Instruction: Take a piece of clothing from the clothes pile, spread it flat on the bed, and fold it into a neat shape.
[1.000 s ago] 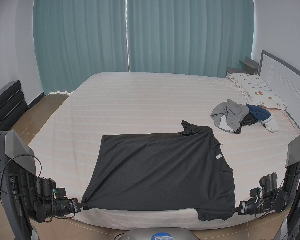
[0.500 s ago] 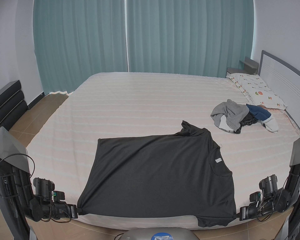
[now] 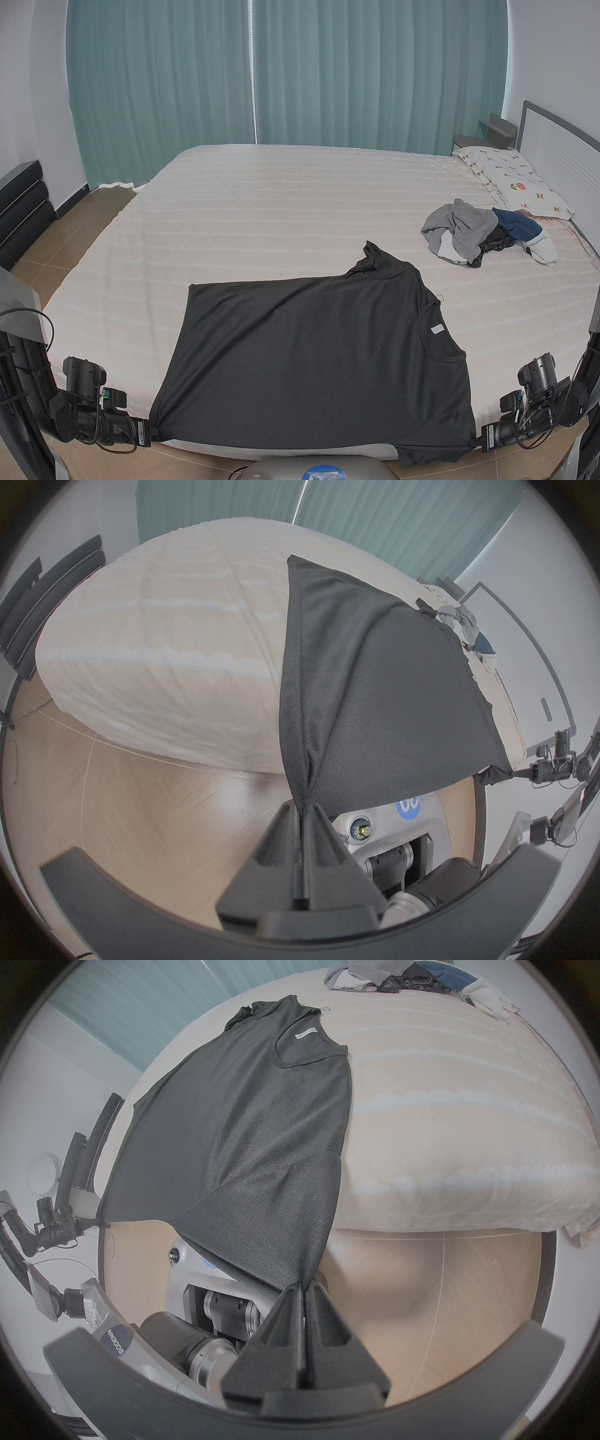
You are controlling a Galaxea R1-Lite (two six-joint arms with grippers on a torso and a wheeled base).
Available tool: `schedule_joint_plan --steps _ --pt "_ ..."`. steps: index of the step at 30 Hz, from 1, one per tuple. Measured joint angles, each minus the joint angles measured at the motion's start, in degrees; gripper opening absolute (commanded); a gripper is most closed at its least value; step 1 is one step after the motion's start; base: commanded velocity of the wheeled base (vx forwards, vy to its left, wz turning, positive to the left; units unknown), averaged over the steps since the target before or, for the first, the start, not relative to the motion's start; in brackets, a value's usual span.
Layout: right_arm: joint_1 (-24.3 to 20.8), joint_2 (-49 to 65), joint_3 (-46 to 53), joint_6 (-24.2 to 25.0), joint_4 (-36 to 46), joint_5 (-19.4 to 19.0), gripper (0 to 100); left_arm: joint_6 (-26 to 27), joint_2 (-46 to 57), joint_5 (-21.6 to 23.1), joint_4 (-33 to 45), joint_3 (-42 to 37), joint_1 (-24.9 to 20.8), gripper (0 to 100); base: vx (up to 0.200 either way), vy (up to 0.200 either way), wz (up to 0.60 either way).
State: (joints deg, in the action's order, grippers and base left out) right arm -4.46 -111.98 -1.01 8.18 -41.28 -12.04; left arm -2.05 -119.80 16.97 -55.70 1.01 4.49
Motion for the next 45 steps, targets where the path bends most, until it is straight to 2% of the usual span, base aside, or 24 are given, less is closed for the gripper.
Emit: schedule_joint_plan --steps 6,13,16,19,24,28,33,39,45 --pt "-1.60 2.36 0.02 -0.17 3.05 2.12 0 2.23 2.95 -0.26 4.39 -0.05 -0.02 0 0.000 0.000 0.00" --pt "-1.82 4.16 0.02 0.35 1.45 2.66 0 0.68 5.30 -0.28 4.17 0.00 0.00 0 0.000 0.000 0.00" --pt "-1.18 5.21 -0.15 0.99 0.59 2.66 0 -3.28 6.33 -0.22 4.08 0.91 0.05 0 0.000 0.000 0.00" --pt "-0.60 5.92 -0.89 3.32 -0.68 2.79 0 -10.09 7.31 -0.17 4.02 2.57 0.05 0 0.000 0.000 0.00" --pt "0.06 6.64 -3.21 12.84 -5.79 3.24 0 -20.25 9.26 -0.17 3.83 6.42 -0.79 0 0.000 0.000 0.00" --pt "0.37 6.78 -5.95 18.15 -10.78 4.30 0 -22.93 10.45 -0.13 3.72 8.68 -1.35 0 0.000 0.000 0.00" --pt "0.50 6.85 -7.69 19.87 -13.02 4.88 0 -25.32 10.97 -0.06 3.69 10.07 -1.74 0 0.000 0.000 0.00" --pt "0.59 6.64 -9.16 20.14 -15.15 4.96 0 -32.13 11.06 -0.13 3.72 12.26 -3.45 0 0.000 0.000 0.00" --pt "0.59 5.84 -11.17 20.71 -15.62 5.02 0 -35.06 10.51 -0.26 3.72 14.20 -4.22 0 0.000 0.000 0.00"
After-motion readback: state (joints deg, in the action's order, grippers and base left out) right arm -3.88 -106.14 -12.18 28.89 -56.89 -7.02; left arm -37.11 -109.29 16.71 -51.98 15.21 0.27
